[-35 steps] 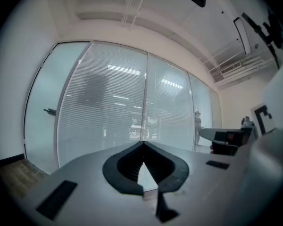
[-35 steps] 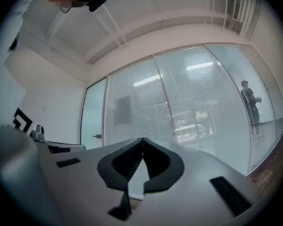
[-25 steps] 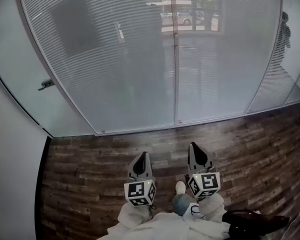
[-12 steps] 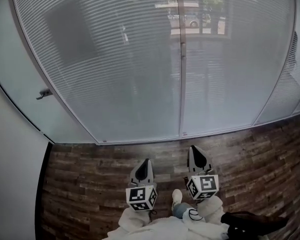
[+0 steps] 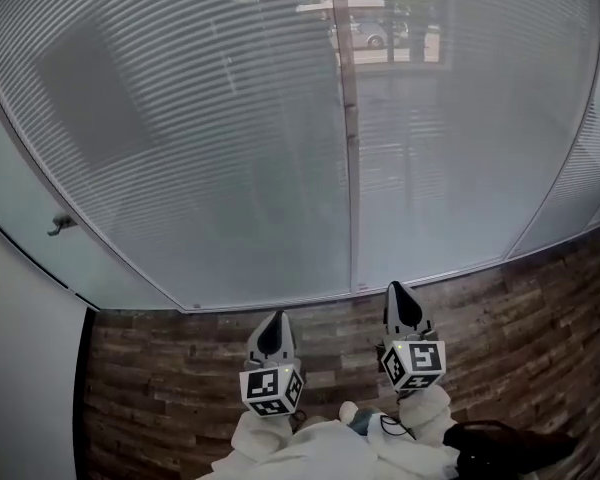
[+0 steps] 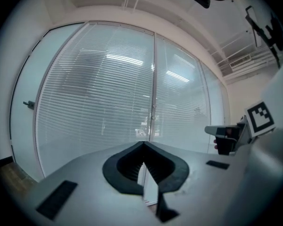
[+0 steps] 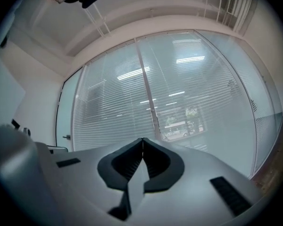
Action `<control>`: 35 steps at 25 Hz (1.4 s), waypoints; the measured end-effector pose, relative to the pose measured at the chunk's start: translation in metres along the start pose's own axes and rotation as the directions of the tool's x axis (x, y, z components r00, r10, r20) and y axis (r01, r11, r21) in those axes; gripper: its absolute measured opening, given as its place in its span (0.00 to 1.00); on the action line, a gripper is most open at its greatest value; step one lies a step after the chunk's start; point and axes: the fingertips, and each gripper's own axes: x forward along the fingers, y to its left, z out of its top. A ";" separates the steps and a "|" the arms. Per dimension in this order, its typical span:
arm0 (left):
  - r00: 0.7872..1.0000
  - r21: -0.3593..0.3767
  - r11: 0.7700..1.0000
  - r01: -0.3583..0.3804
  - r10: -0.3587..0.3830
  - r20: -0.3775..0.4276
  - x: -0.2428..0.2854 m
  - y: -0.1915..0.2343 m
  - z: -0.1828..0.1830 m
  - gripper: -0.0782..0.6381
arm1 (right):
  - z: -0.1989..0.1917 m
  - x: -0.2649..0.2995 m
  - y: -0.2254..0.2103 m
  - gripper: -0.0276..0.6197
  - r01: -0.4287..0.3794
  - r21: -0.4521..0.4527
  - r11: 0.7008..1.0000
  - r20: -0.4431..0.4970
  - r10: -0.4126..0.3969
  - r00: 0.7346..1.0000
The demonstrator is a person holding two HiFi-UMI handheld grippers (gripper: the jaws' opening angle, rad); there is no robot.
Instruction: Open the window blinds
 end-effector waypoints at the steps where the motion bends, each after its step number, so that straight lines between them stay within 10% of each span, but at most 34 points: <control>1: 1.000 -0.003 1.000 -0.001 0.001 -0.002 0.009 0.004 0.000 0.11 | -0.002 0.010 -0.004 0.06 0.001 0.007 1.000 -0.008 -0.001 1.000; 28: 0.986 -0.015 0.990 0.138 -0.136 0.101 0.313 0.116 0.085 0.11 | -0.012 0.318 -0.004 0.06 0.029 -0.042 0.999 0.005 -0.029 1.000; 32: 0.989 -0.030 0.991 0.133 -0.131 0.074 0.333 0.116 0.078 0.11 | 0.020 0.333 -0.019 0.06 0.046 -0.192 0.980 0.044 -0.039 0.998; 35: 0.987 -0.029 0.989 0.143 -0.141 0.078 0.344 0.111 0.081 0.11 | 0.068 0.346 -0.032 0.15 0.057 -0.512 0.857 0.038 -0.045 0.998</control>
